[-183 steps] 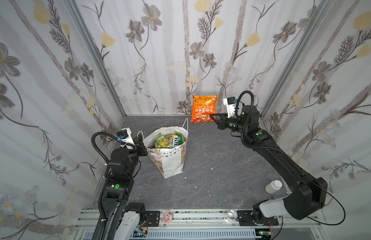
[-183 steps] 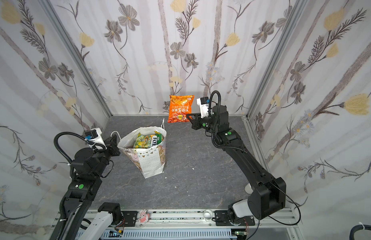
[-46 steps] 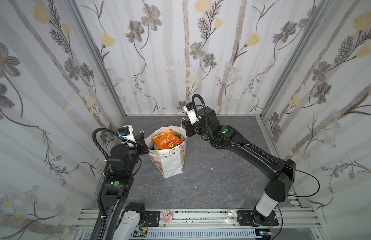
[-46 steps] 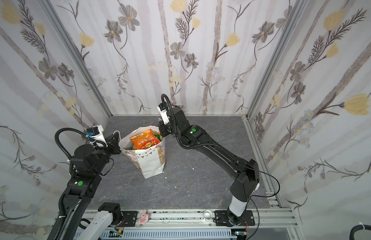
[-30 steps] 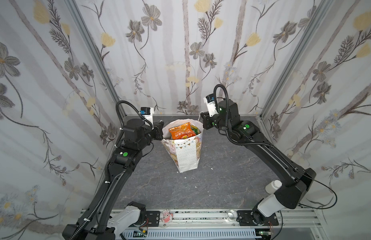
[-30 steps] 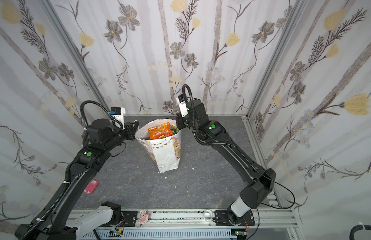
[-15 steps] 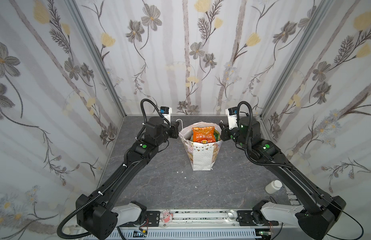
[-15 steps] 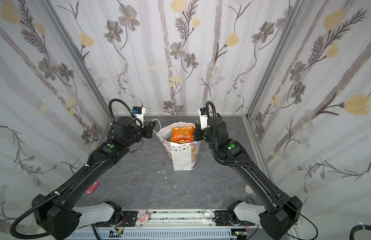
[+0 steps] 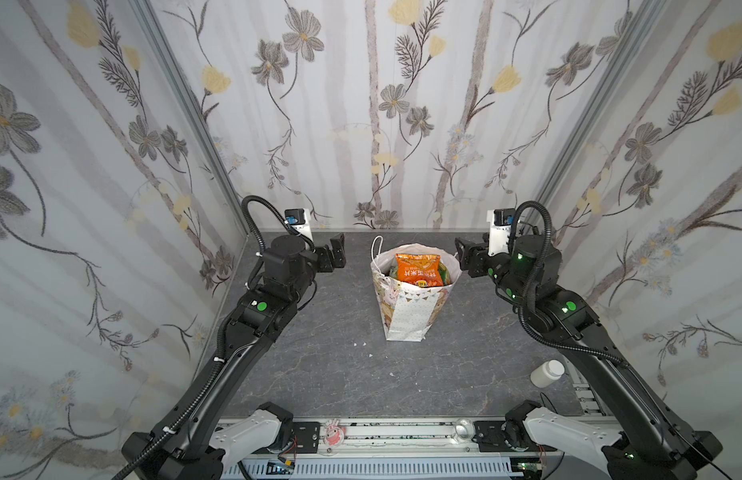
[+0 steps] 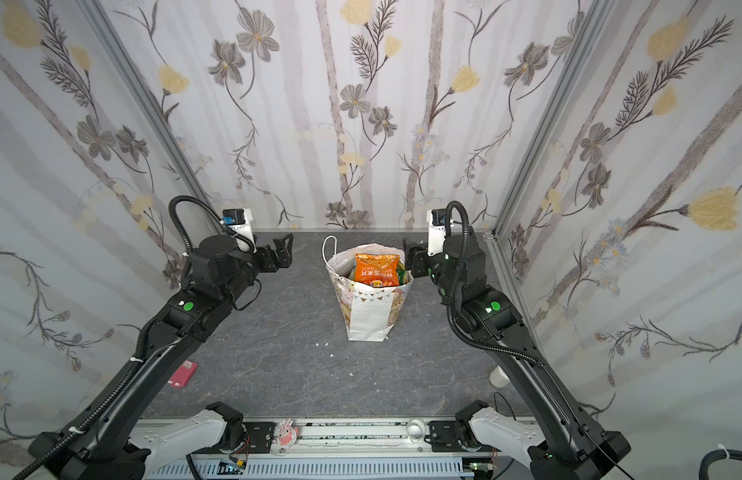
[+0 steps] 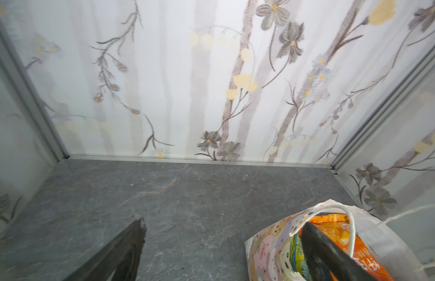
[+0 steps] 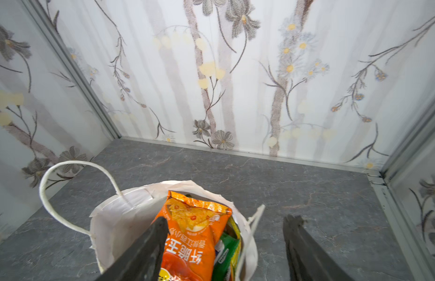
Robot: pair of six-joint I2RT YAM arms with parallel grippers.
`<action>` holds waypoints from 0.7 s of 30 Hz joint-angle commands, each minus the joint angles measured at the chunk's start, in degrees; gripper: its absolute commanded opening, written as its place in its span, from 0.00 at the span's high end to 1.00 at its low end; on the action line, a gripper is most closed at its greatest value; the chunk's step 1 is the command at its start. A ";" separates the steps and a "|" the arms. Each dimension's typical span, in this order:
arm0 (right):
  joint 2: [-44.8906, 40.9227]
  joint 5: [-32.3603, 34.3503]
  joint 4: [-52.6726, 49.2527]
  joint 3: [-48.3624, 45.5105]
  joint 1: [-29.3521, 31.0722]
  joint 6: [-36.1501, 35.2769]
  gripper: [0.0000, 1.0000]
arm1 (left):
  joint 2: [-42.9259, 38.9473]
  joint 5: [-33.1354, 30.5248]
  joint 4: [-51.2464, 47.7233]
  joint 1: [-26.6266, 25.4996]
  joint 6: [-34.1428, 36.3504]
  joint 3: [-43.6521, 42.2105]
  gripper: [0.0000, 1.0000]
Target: Place the snacks into the paper bag
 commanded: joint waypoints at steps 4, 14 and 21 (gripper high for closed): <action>-3.10 6.25 -1.34 0.06 -1.50 0.96 0.24 | -3.55 -4.52 2.09 3.88 -2.71 -6.35 0.00; -10.71 12.67 18.86 -31.61 -20.11 5.38 0.08 | -9.11 -25.11 48.57 9.19 0.96 -48.29 0.00; -6.52 12.28 47.84 -55.09 -26.68 5.46 0.01 | 1.78 -15.78 64.67 18.52 4.12 -56.89 0.00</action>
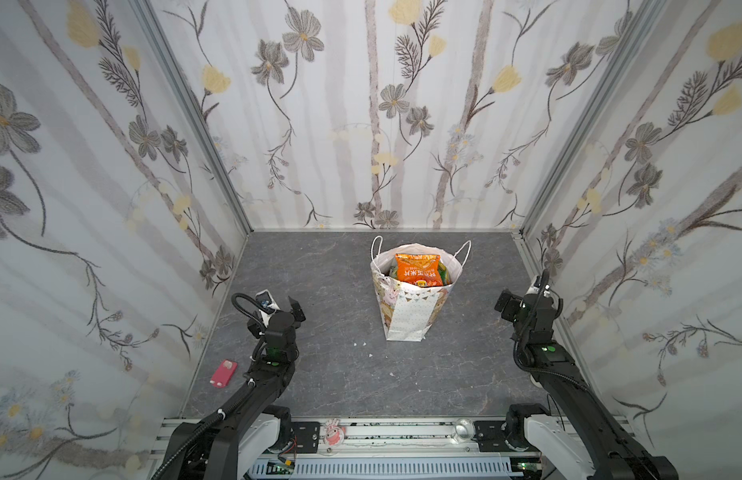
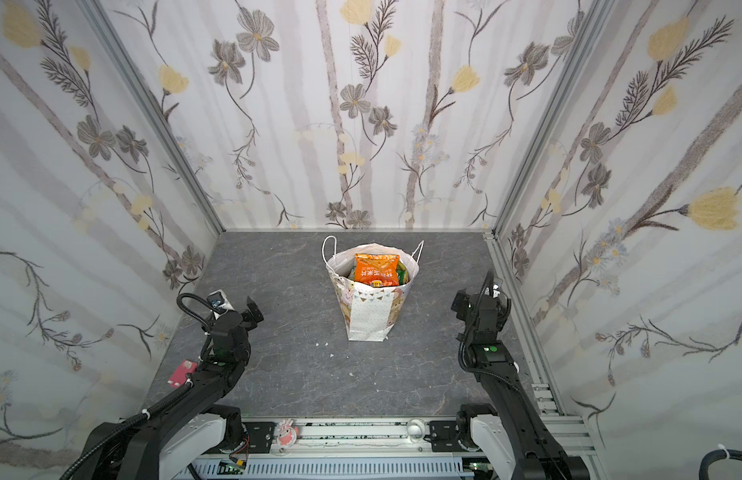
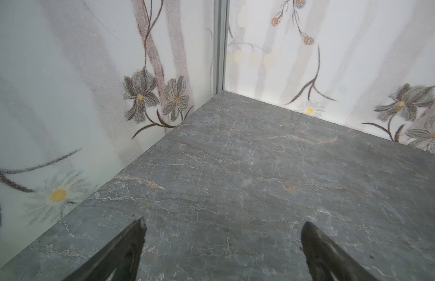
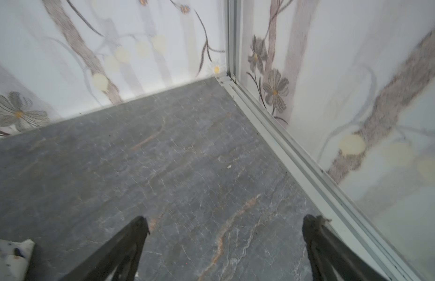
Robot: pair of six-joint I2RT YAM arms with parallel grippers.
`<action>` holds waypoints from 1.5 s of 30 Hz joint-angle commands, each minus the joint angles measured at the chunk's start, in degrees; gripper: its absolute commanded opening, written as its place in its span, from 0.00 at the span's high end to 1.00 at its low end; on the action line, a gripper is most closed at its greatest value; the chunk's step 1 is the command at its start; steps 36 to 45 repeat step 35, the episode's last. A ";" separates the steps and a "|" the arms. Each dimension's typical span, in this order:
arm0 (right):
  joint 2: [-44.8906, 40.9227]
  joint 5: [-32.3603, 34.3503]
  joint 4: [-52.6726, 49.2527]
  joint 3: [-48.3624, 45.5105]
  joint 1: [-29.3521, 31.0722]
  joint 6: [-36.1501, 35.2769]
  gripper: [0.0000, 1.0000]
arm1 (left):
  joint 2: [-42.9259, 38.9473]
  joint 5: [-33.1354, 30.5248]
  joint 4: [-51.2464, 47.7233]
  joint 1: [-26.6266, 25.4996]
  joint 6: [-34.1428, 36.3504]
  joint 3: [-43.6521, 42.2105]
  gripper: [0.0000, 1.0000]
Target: Place the snacks into the paper bag
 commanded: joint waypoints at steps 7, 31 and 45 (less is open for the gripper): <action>16.23 2.68 46.48 -12.76 -0.98 -2.84 0.00 | 16.15 13.40 35.74 3.78 3.67 -4.09 0.00; 34.41 -16.94 65.33 -11.32 -0.11 -13.69 0.01 | 31.44 23.55 40.08 6.30 6.58 1.81 0.00; 34.32 -16.94 65.43 -11.40 -0.11 -13.68 0.01 | 31.45 23.54 40.12 6.32 6.60 1.83 0.00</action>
